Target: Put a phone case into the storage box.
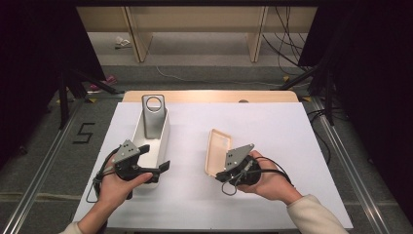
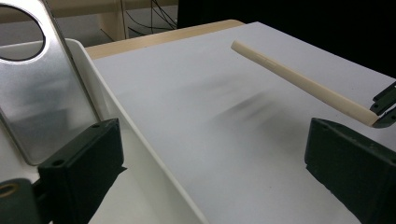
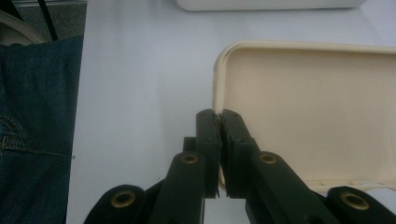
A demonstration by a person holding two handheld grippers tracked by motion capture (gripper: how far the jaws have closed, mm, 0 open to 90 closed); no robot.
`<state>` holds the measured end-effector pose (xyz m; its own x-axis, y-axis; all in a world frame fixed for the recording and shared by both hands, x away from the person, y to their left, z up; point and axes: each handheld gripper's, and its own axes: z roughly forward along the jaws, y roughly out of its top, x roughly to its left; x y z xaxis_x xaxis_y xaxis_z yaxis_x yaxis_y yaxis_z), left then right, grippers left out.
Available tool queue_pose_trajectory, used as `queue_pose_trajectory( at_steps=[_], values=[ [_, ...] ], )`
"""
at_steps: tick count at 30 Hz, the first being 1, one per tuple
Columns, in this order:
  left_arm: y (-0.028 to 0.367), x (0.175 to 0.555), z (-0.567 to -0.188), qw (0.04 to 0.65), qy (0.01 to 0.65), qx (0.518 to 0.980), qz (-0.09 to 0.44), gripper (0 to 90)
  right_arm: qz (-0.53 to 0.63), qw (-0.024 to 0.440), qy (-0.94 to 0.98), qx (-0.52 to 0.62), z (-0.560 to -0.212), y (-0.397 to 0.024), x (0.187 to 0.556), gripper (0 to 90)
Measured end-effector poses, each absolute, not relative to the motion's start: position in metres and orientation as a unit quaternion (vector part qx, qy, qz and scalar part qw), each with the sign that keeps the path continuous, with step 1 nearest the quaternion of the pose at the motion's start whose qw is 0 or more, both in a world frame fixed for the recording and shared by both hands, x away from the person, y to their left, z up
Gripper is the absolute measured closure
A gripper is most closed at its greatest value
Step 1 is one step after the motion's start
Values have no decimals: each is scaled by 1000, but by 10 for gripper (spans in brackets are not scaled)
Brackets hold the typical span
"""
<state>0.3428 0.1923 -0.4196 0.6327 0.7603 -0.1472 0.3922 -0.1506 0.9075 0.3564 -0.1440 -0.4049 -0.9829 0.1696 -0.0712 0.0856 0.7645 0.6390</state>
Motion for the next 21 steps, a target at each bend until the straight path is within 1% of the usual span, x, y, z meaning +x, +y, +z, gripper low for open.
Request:
queue_pose_trajectory(
  at_steps=[9, 21],
  values=[
    [183, 351, -407, 527, 384, 738, 173, 81, 343, 60, 935, 67, -405, -143, 355, 871],
    [141, 385, -394, 503, 379, 762, 148, 127, 346, 65, 934, 62, -402, -140, 351, 872]
  ],
)
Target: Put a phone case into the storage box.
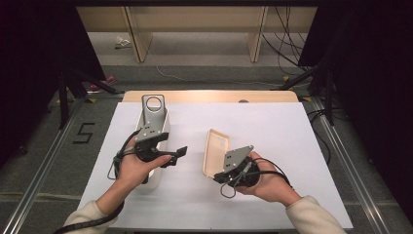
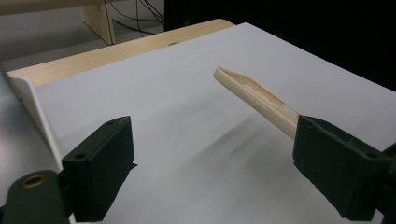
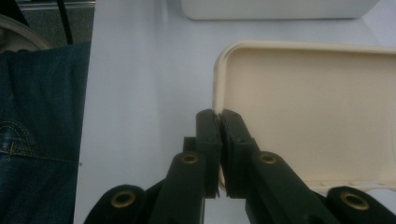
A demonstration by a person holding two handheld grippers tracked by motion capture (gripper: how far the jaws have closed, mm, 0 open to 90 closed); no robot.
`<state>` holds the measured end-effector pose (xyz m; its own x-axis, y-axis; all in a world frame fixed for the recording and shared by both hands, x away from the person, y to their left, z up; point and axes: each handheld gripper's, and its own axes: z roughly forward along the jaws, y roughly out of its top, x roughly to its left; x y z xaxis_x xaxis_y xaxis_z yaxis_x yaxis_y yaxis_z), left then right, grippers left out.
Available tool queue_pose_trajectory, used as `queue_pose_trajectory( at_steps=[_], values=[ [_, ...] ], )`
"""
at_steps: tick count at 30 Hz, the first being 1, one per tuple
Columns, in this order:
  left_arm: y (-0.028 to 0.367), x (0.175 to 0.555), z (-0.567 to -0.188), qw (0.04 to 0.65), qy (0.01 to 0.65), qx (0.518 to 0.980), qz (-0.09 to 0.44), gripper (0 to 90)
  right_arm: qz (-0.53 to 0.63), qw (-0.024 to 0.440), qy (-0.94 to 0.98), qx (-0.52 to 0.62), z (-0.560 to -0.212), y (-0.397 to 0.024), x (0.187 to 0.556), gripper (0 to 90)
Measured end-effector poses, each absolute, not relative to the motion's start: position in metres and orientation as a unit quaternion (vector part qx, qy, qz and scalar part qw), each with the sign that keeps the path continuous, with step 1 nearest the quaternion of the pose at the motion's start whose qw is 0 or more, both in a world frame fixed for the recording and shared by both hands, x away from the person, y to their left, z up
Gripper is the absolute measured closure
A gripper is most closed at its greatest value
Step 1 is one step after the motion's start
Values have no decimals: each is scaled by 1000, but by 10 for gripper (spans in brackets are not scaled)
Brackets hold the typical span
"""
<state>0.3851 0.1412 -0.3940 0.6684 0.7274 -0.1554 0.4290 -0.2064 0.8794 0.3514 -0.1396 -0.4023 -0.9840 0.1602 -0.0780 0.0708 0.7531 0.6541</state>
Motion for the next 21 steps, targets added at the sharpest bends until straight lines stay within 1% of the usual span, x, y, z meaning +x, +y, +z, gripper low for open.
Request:
queue_pose_trajectory(
  at_steps=[3, 8, 14, 18, 21],
  values=[
    [129, 395, -391, 493, 377, 771, 143, 149, 347, 65, 934, 59, -402, -138, 350, 871],
    [107, 412, -388, 484, 375, 781, 120, 158, 348, 67, 933, 58, -400, -137, 349, 871],
    [86, 424, -388, 468, 373, 794, 106, 175, 346, 68, 934, 52, -399, -135, 348, 872],
    [76, 433, -388, 458, 389, 794, 89, 209, 346, 70, 934, 49, -399, -134, 347, 872],
    [72, 438, -388, 452, 399, 793, 90, 238, 347, 72, 934, 48, -398, -134, 346, 872]
  ],
)
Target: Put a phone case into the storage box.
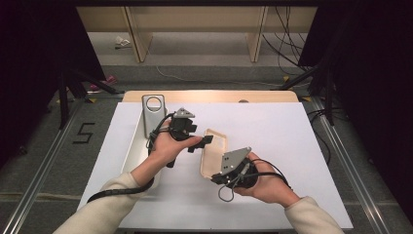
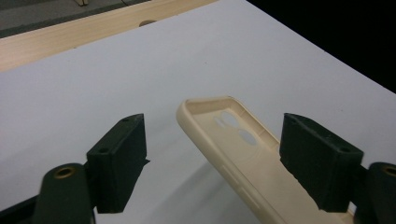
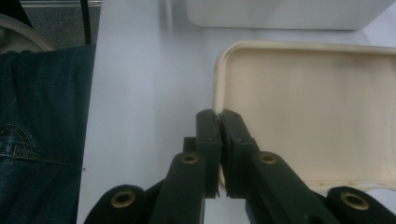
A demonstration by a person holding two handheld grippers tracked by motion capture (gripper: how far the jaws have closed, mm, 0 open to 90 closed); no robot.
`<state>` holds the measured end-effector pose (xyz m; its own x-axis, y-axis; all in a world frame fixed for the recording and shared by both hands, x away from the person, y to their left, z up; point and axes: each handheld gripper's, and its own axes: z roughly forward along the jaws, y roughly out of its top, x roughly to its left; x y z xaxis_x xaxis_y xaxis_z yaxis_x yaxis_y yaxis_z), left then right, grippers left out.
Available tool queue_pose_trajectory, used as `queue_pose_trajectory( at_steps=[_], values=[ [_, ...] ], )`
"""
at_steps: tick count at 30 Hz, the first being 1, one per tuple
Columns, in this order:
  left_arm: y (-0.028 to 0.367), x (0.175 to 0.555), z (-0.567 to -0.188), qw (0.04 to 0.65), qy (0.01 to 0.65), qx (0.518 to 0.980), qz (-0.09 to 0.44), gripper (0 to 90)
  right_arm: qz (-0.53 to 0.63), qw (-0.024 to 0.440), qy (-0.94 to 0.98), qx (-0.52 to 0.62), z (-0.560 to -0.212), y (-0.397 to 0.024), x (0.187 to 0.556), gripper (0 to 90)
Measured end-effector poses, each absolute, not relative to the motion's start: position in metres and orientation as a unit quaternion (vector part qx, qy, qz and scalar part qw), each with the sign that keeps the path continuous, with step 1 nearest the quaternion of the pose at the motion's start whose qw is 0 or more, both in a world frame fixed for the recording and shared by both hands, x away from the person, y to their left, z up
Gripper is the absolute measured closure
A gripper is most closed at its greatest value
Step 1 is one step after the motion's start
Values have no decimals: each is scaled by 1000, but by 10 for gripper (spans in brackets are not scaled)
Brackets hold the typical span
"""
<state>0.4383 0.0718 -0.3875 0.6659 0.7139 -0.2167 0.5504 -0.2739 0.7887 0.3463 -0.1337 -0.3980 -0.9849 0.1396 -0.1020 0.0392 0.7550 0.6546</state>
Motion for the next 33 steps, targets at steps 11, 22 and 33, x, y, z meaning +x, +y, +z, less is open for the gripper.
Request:
queue_pose_trajectory(
  at_steps=[11, 22, 33],
  values=[
    [69, 448, -392, 424, 424, 797, 73, 321, 345, 78, 934, 45, -397, -133, 346, 872],
    [68, 449, -400, 418, 450, 789, 32, 436, 344, 83, 934, 44, -396, -132, 344, 872],
    [67, 450, -400, 420, 468, 777, 15, 547, 346, 83, 934, 41, -395, -131, 344, 872]
  ],
)
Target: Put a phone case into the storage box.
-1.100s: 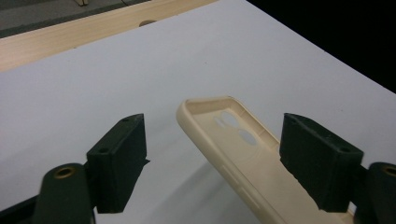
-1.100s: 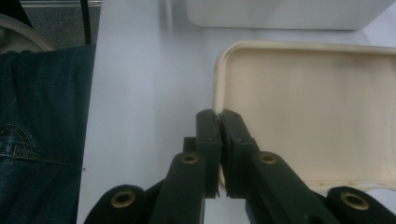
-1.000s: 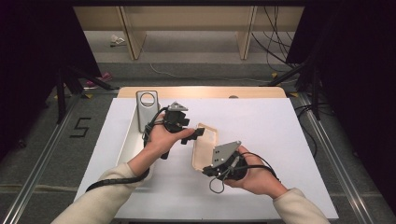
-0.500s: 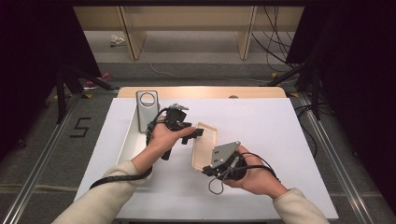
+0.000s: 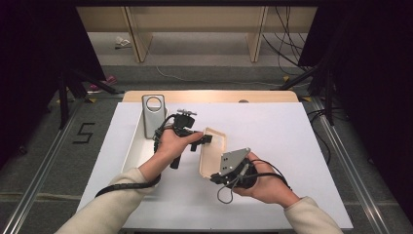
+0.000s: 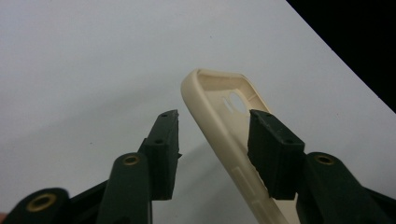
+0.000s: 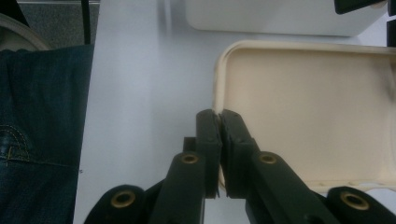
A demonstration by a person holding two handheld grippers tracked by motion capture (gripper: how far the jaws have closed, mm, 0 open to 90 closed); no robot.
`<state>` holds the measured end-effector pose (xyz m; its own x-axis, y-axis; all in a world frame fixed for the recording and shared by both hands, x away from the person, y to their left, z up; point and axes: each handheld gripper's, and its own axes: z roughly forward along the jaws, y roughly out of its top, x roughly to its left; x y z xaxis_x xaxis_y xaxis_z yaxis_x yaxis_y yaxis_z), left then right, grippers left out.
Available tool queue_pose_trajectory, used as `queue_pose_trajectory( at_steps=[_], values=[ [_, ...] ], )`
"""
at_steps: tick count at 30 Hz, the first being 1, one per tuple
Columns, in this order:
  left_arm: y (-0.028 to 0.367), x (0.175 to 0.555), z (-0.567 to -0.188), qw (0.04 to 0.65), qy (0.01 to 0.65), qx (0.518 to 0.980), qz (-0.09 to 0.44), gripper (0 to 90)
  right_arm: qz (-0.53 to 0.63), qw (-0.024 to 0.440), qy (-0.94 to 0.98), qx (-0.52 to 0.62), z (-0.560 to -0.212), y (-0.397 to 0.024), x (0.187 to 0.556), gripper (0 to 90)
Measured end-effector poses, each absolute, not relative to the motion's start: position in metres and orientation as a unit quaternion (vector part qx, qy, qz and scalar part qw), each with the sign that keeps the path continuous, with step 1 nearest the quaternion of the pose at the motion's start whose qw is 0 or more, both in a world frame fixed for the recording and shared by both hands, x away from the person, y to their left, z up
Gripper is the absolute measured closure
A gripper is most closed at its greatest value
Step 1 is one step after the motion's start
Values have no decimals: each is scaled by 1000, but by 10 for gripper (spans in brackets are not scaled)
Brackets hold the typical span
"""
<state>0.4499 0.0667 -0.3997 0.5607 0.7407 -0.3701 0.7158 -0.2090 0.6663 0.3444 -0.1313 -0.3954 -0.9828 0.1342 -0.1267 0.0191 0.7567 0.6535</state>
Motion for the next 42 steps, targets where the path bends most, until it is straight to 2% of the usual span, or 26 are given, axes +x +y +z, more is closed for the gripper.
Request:
queue_pose_trajectory(
  at_steps=[11, 17, 23, 24, 29, 33, 42],
  values=[
    [65, 446, -392, 453, 477, 753, 13, 712, 335, 81, 938, 36, -400, -130, 345, 876],
    [60, 434, -381, 505, 460, 730, 12, 796, 323, 85, 942, 39, -406, -128, 346, 880],
    [54, 423, -370, 531, 428, 730, 36, 821, 315, 101, 942, 49, -409, -126, 347, 863],
    [53, 421, -369, 529, 420, 736, 52, 821, 317, 103, 941, 53, -409, -127, 348, 840],
    [58, 418, -371, 539, 392, 739, 93, 820, 339, 143, 926, 79, -410, -133, 353, 574],
    [65, 416, -376, 550, 382, 734, 116, 820, 360, 146, 915, 107, -410, -137, 357, 443],
    [86, 410, -383, 568, 378, 717, 144, 819, 395, 147, 896, 141, -409, -146, 360, 295]
  ],
)
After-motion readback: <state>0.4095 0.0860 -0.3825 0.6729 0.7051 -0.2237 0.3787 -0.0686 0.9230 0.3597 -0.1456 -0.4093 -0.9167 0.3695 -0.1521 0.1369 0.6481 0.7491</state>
